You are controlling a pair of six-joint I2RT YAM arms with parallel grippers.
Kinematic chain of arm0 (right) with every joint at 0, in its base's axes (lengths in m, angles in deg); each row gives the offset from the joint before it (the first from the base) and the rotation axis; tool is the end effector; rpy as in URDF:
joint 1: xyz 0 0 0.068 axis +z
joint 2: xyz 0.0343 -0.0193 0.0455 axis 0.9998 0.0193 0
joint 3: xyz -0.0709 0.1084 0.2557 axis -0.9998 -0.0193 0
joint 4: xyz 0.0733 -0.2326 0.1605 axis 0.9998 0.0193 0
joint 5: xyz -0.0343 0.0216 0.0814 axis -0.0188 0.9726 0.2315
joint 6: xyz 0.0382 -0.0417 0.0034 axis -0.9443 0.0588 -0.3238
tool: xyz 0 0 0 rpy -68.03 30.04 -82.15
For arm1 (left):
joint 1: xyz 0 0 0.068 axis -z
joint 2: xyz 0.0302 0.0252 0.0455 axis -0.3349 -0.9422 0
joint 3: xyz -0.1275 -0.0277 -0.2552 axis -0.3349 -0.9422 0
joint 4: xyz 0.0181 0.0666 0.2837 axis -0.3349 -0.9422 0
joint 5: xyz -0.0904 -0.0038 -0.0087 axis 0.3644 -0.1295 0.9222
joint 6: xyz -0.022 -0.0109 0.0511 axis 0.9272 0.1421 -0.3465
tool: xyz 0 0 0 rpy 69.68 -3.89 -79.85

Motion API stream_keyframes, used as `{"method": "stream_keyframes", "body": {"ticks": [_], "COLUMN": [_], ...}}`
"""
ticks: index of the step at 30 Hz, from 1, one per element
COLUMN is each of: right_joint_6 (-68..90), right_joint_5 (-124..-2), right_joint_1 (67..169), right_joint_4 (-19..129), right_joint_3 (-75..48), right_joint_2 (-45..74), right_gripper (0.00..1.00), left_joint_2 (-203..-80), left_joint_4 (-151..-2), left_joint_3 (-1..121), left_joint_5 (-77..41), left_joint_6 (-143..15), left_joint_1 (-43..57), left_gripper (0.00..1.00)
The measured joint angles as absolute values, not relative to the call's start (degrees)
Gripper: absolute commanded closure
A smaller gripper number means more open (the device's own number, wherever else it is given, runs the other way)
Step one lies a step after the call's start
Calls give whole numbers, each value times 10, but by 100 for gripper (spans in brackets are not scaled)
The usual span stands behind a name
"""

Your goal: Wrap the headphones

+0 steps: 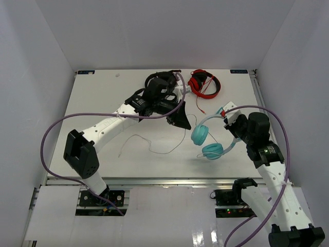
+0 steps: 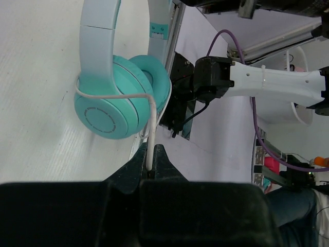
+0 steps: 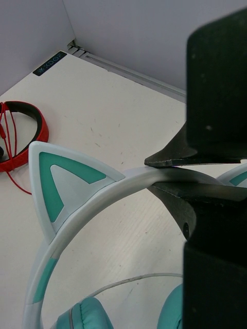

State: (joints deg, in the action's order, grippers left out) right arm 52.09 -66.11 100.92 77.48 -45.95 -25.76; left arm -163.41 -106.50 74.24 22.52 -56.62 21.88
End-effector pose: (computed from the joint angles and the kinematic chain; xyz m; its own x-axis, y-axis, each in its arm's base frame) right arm 0.1861 0.0429 0.3252 -0.1333 -0.6029 -0.7866 -0.4280 0.7508 -0.5030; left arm 0.2916 -0.2973 0.3369 -0.7223 0.3571 -0.5922 0.6823 0.2282 -0.6946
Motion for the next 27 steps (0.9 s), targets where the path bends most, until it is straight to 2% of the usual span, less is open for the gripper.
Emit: {"method": "stream_keyframes", "body": {"ticks": [9, 16, 21, 27], "right_joint_6": [343, 234, 166, 91], "right_joint_5": [-779, -855, -851, -803], "right_joint_1": [1034, 1051, 1057, 1064], "right_joint_4": [696, 661, 653, 648], "right_joint_3": [-476, -464, -428, -391], "right_joint_2": [-185, -122, -84, -49], "right_gripper": [92, 92, 92, 92], "left_joint_2": [-1680, -1679, -1677, -1677], "left_joint_4": [-1048, -1019, -1001, -964], "left_joint_3": [767, 767, 766, 761], "left_joint_5": [224, 188, 131, 62], "left_joint_6": [-472, -416, -392, -370], "left_joint_1": [234, 273, 291, 305], "left_gripper": [87, 72, 57, 53]}}
